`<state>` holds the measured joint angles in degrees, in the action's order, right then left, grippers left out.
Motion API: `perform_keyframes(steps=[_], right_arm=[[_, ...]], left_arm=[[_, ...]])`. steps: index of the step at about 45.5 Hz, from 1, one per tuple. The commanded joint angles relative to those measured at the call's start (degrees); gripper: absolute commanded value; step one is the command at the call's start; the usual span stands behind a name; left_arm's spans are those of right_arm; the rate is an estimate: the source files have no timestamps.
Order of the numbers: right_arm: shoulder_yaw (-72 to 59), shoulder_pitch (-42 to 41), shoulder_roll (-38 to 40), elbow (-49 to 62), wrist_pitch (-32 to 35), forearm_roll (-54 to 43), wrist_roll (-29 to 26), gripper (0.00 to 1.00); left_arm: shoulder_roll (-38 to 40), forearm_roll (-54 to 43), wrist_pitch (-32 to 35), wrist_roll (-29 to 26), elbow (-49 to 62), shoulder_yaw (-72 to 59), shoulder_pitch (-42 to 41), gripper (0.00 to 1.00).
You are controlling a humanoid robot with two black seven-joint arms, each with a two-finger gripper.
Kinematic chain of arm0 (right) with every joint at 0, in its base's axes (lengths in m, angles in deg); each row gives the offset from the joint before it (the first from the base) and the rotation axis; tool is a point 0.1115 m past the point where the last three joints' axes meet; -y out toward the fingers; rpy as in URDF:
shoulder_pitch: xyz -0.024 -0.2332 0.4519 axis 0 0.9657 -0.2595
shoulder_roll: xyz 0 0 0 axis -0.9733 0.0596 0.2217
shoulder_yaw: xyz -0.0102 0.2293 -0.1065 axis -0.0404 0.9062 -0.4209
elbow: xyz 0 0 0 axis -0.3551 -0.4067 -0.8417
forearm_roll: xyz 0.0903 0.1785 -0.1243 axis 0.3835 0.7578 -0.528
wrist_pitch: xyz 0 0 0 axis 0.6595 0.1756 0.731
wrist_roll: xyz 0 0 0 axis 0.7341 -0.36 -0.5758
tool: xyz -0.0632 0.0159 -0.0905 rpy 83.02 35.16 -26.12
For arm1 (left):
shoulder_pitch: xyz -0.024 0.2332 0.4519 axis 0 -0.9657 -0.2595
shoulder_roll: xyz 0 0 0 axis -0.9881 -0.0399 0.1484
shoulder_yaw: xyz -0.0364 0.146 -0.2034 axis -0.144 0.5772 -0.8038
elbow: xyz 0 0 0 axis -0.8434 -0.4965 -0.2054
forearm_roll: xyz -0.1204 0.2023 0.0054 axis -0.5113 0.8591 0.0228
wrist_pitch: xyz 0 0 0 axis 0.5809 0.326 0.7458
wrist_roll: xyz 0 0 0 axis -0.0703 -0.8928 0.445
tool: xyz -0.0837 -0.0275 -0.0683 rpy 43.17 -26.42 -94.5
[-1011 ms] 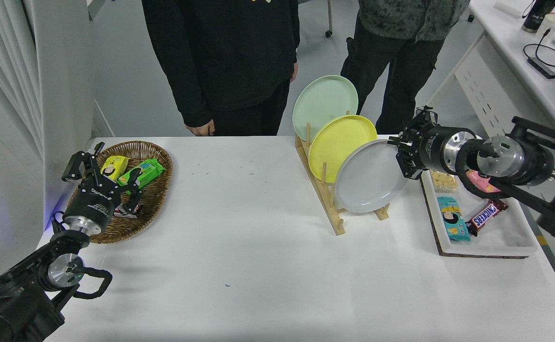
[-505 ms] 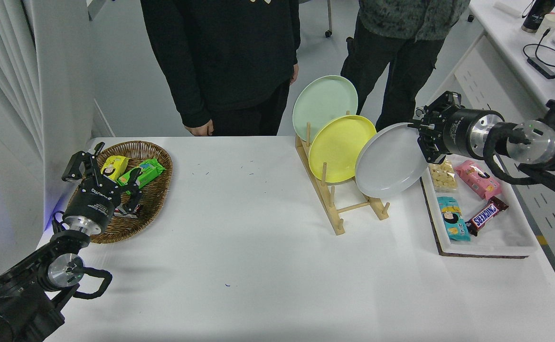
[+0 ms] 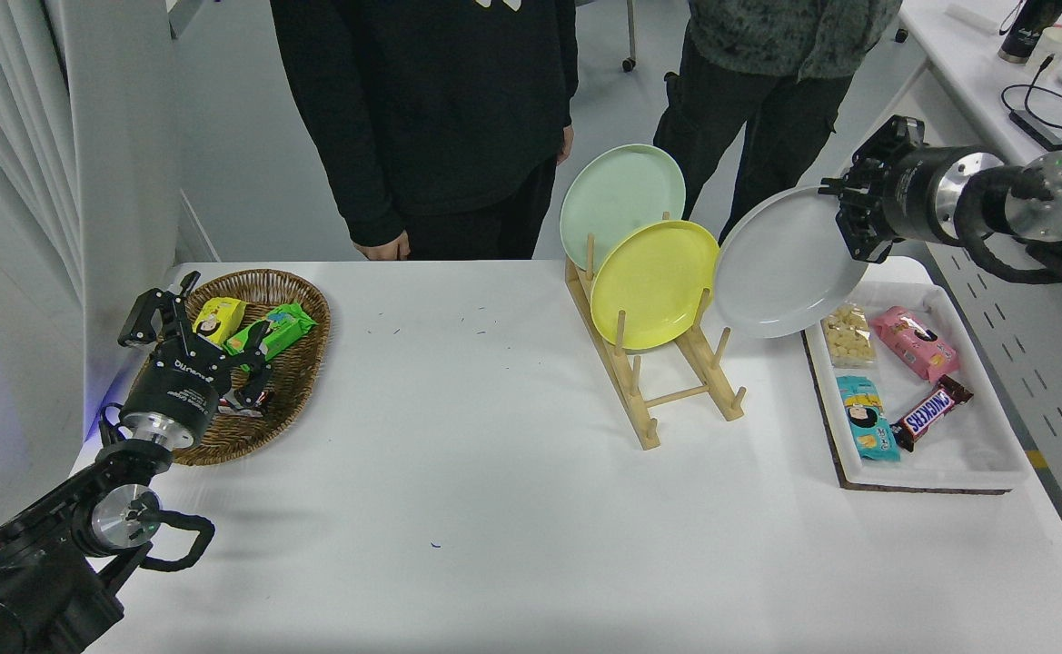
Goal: Place the plate on the table
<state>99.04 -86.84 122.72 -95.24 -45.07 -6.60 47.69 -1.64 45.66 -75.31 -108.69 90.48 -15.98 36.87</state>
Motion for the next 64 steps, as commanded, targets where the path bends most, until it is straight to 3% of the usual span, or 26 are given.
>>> perform_keyframes(steps=[1,9,16,28,35,64], right_arm=[[-0.36,-1.75,-1.02,4.12,0.11,2.28,-0.44,0.0],[-9.66,-5.17,0.73,4.47,6.35,9.92,3.69,0.0],[-27.03,-13.24,2.15,4.47,13.56,23.79,10.45,0.0],[-51.05,-25.91,-2.15,3.15,22.18,42.53,17.49,0.0],[-52.39,-26.01,-4.35,-0.1,22.36,44.47,18.99,0.0],[-56.35,-21.7,-9.9,-2.74,18.67,76.72,22.06,0.0]], left_arm=[[0.0,0.04,0.0,0.0,0.0,0.0,0.01,0.98],[0.0,0.04,0.0,0.0,0.0,0.0,0.01,0.98],[0.0,0.04,0.0,0.0,0.0,0.09,0.01,0.98],[0.0,-0.05,0.0,0.0,0.0,0.09,0.01,0.98],[0.0,-0.05,0.0,0.0,0.0,0.18,0.01,0.98],[0.0,-0.05,0.0,0.0,0.0,0.18,0.18,0.98]])
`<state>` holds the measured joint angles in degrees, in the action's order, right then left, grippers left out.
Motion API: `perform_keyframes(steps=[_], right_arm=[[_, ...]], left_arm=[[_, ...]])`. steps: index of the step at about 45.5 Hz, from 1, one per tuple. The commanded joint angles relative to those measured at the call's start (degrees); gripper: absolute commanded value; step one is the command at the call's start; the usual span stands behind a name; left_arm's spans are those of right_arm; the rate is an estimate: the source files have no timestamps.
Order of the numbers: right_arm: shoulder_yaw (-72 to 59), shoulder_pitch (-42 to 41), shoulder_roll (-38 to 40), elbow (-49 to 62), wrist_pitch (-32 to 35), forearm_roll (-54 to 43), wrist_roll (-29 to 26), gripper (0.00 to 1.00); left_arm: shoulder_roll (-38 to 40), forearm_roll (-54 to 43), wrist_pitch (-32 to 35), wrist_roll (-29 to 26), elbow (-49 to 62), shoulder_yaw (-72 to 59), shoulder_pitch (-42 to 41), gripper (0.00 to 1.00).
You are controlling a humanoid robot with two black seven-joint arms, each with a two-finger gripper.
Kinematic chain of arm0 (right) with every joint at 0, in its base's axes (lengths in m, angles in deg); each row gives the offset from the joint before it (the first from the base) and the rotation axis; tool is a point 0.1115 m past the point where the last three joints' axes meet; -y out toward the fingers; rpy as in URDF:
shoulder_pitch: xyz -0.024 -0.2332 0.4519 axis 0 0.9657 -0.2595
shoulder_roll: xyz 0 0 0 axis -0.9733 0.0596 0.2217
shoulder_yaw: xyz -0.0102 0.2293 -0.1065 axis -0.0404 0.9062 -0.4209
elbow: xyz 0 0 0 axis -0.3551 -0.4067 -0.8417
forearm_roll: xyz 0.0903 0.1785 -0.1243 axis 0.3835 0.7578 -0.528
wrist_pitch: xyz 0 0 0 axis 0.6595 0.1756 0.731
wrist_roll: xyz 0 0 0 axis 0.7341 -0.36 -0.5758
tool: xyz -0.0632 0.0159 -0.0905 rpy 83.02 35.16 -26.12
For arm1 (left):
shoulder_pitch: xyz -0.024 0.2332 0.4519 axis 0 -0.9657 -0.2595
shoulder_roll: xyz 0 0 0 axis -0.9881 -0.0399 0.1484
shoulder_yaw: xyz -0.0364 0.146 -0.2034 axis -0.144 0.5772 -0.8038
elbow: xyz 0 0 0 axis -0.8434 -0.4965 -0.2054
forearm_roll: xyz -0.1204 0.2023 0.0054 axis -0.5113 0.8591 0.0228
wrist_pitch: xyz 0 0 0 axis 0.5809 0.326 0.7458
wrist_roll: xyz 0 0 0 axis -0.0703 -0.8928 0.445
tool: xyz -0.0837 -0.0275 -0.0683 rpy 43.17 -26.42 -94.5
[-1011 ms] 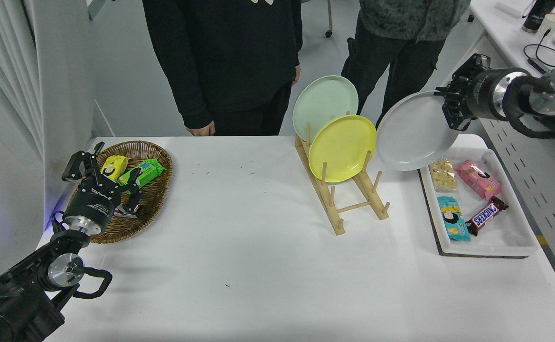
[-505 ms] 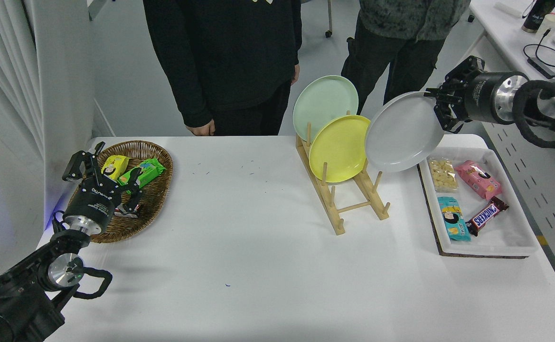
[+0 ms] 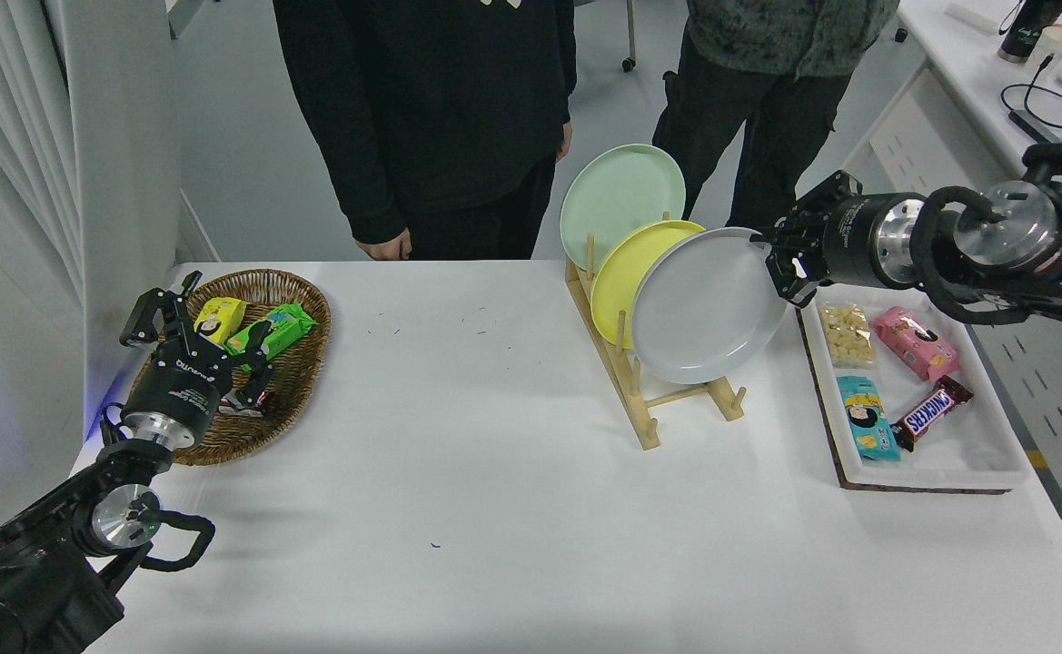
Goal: Place the plate on the table
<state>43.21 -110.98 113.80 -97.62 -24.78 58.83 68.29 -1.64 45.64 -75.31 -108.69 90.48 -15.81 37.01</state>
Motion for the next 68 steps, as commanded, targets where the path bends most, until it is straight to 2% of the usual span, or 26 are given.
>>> perform_keyframes(steps=[1,4,12,24,31,36,53,60,61,63,68], right_arm=[[-0.25,3.05,-0.89,-0.45,-1.8,12.86,1.64,0.0],[1.86,4.81,-0.1,-2.46,-3.46,16.21,1.72,0.0],[6.61,6.74,4.03,-6.42,-4.61,16.84,2.78,0.0],[10.92,8.94,4.38,-10.47,-8.39,19.03,5.42,0.0],[22.32,17.54,5.26,-10.03,-13.39,17.81,7.44,0.0],[33.05,24.75,6.32,-9.76,-18.76,11.84,8.58,0.0],[33.94,32.05,6.05,-10.2,-19.11,12.97,10.95,0.0],[34.12,35.04,6.05,-14.6,-19.11,13.14,13.06,0.0],[35.34,36.26,6.23,-15.03,-19.11,13.14,14.02,0.0],[42.97,44.51,7.98,-16.0,-19.64,14.71,15.0,0.0],[44.93,48.83,7.64,-15.92,-19.55,18.5,16.22,0.0]], left_arm=[[-0.01,-0.03,0.0,0.0,0.0,0.0,-0.14,0.98],[-0.01,-0.03,0.0,0.0,0.0,0.0,0.04,0.98],[-0.01,-0.03,0.0,0.0,0.0,0.0,-0.14,0.98],[-0.01,-0.03,0.0,0.0,0.0,0.0,-0.14,0.98],[-0.01,-0.03,0.0,0.0,0.0,0.0,-0.14,0.98],[-0.01,-0.03,0.0,0.0,0.0,0.0,-0.14,0.98],[-0.01,-0.03,0.0,0.0,0.0,0.0,-0.14,0.98],[-0.01,-0.03,0.0,0.0,0.0,0.0,0.04,0.98],[-0.01,-0.03,0.0,0.0,0.0,0.0,-0.14,0.98],[-0.01,-0.03,0.0,0.0,0.0,0.0,0.04,0.98],[-0.01,-0.03,0.0,0.0,0.0,0.0,0.04,0.98]])
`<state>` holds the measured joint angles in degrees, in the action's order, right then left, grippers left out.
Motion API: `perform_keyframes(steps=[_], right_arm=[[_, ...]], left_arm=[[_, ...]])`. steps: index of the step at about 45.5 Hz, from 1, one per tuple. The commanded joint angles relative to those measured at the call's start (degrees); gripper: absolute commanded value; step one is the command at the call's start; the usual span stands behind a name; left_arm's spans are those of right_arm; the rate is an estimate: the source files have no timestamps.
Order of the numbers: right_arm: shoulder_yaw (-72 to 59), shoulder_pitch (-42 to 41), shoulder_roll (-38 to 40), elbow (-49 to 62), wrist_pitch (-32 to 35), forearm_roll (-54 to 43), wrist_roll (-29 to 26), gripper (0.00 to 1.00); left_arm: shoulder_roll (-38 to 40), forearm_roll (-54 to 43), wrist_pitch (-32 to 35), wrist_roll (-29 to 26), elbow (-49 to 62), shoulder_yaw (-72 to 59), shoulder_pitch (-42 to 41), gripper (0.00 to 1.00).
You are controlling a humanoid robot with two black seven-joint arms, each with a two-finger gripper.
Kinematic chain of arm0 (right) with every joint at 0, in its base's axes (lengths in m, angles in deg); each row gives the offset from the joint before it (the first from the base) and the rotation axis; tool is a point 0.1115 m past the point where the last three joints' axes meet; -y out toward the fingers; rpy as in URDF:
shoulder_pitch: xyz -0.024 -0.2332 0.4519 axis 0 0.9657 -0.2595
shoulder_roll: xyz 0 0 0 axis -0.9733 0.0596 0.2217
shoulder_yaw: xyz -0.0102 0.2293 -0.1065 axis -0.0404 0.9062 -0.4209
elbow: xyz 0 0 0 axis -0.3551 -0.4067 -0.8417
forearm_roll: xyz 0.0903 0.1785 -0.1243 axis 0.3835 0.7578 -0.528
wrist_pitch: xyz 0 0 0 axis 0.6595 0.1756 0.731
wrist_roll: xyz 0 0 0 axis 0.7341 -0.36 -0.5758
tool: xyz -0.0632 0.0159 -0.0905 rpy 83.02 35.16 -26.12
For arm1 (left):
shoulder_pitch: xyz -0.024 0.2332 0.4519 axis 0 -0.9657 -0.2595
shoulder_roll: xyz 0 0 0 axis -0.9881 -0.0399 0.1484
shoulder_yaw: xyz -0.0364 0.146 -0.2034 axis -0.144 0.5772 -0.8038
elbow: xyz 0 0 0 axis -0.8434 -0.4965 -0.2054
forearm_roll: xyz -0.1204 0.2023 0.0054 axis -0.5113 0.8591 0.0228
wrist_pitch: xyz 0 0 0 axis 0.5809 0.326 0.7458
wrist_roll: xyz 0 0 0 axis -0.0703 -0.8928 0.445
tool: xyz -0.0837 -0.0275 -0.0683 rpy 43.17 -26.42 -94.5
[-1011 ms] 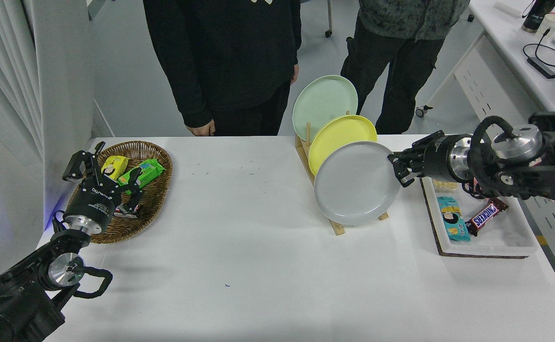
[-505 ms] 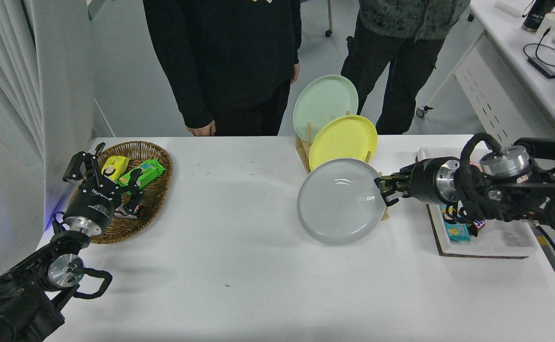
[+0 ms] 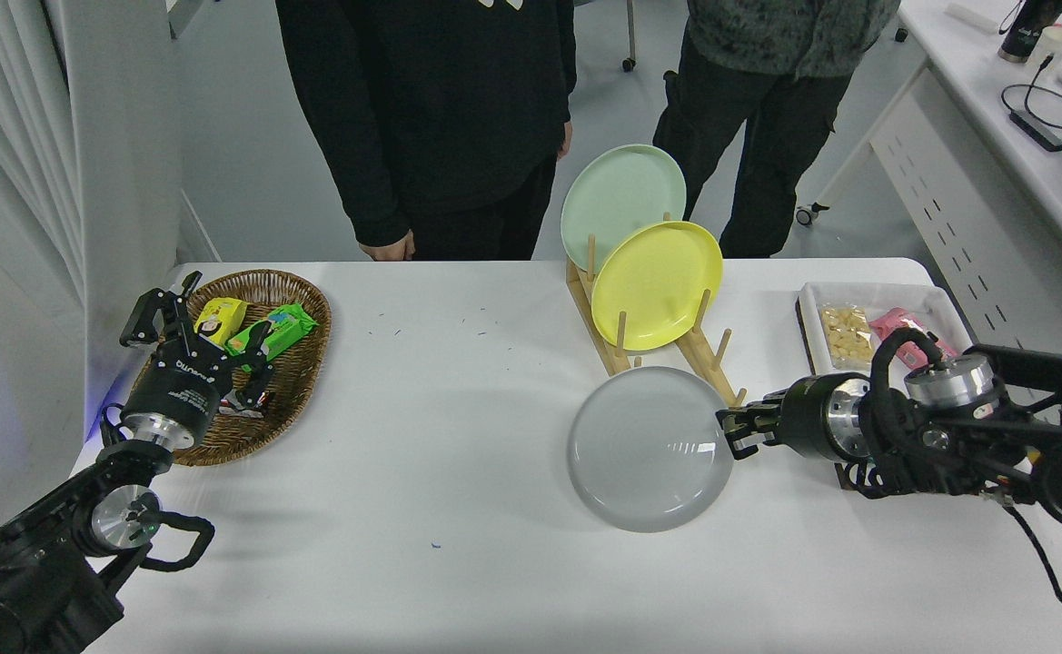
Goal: Place the plate on the table
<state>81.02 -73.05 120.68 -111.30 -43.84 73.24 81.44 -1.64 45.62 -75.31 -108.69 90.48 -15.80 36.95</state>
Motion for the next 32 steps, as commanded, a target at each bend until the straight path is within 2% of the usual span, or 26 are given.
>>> perform_keyframes(steps=[1,7,19,32], right_arm=[[7.47,12.04,0.67,-2.14,-0.49,4.1,3.16,0.0],[11.59,18.19,-1.61,-2.67,-0.66,4.1,4.13,0.0],[20.21,22.51,-5.04,-2.49,-1.54,4.18,5.36,0.0],[28.56,32.7,-6.89,-2.05,-2.95,3.3,5.89,0.0]], left_arm=[[0.0,0.0,0.0,0.0,0.0,0.0,0.1,0.98],[0.0,0.0,0.0,0.0,0.0,0.0,0.1,0.98],[0.0,0.08,-0.09,0.0,0.0,0.0,0.1,0.98],[0.0,0.08,-0.09,0.0,0.0,0.09,-0.08,0.98]])
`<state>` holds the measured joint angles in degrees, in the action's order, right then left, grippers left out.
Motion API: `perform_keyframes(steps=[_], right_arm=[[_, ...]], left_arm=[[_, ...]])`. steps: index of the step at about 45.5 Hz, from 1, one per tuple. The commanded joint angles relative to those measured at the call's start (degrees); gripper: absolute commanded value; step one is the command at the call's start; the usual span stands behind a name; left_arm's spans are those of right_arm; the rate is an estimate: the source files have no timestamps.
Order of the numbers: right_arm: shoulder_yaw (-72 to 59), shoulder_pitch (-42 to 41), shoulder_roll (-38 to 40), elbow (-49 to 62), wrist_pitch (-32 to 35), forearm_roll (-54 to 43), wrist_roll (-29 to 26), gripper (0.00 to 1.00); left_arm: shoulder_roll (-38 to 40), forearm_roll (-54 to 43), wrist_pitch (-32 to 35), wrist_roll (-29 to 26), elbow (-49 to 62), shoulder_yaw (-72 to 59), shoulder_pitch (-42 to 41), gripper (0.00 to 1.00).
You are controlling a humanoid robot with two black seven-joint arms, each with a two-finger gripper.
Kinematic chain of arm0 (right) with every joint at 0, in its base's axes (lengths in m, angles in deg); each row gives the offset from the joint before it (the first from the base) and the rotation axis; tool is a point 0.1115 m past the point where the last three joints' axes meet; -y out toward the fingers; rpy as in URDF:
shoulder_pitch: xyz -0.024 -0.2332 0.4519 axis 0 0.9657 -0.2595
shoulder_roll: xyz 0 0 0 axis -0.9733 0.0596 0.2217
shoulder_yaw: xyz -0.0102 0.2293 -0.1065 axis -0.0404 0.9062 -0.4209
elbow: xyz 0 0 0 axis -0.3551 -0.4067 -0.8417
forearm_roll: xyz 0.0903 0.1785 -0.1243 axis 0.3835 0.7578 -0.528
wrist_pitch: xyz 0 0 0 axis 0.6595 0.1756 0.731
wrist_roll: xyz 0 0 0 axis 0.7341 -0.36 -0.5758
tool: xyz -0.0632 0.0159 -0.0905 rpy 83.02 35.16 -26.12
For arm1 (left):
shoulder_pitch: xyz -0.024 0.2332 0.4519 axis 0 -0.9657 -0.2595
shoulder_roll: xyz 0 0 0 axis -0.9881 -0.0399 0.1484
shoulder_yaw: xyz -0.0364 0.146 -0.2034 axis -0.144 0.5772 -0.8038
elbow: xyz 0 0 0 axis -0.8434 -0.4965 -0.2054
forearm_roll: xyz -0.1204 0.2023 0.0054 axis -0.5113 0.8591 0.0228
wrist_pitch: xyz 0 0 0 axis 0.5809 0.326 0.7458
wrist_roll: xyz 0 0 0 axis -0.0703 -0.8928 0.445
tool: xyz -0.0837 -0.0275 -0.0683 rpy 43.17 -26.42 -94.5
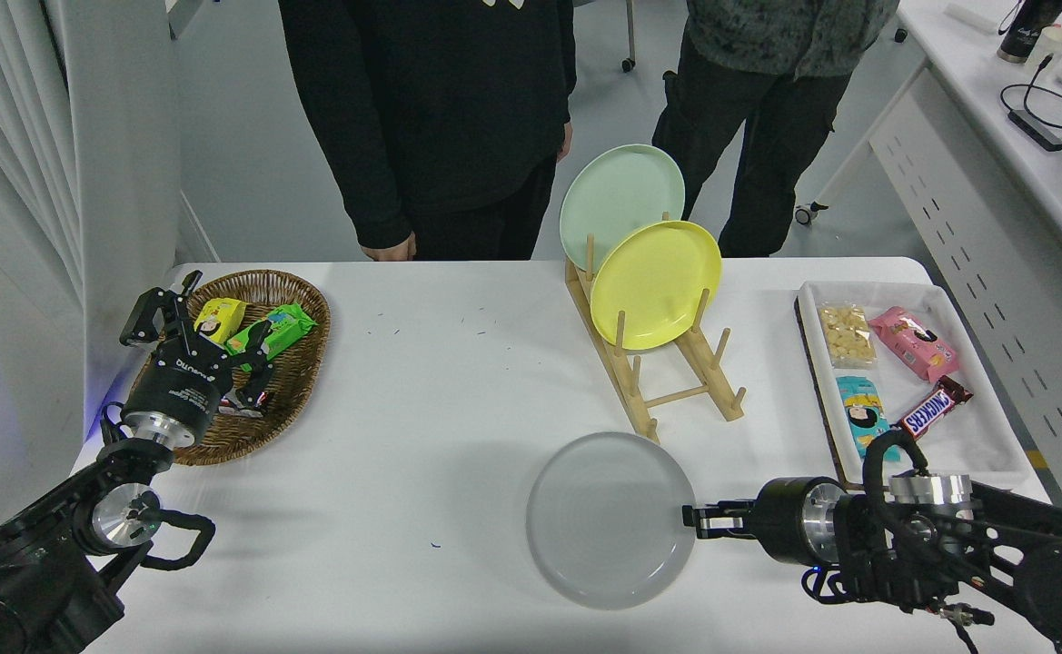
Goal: Place the plate on the table
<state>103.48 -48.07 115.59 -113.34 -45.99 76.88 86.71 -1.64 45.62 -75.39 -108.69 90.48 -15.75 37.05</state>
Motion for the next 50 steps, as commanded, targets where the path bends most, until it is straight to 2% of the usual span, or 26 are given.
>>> perform_keyframes(steps=[1,18,32,50], right_arm=[[7.06,8.34,-2.15,0.07,-0.8,-0.33,0.62,0.0],[11.47,13.88,-6.46,0.16,-0.88,-0.59,0.62,0.0],[11.47,13.18,-10.23,6.31,-0.88,-2.97,0.62,0.0],[11.2,12.39,-14.45,8.15,-0.88,-4.29,0.62,0.0]], left_arm=[[0.0,0.09,-0.01,0.0,0.0,-0.05,-0.17,0.98],[0.09,0.0,-0.01,0.0,0.0,0.03,0.01,0.98],[0.0,0.0,-0.01,0.0,0.0,0.03,0.01,0.98],[0.0,0.09,-0.09,0.0,0.0,0.12,0.01,0.98]])
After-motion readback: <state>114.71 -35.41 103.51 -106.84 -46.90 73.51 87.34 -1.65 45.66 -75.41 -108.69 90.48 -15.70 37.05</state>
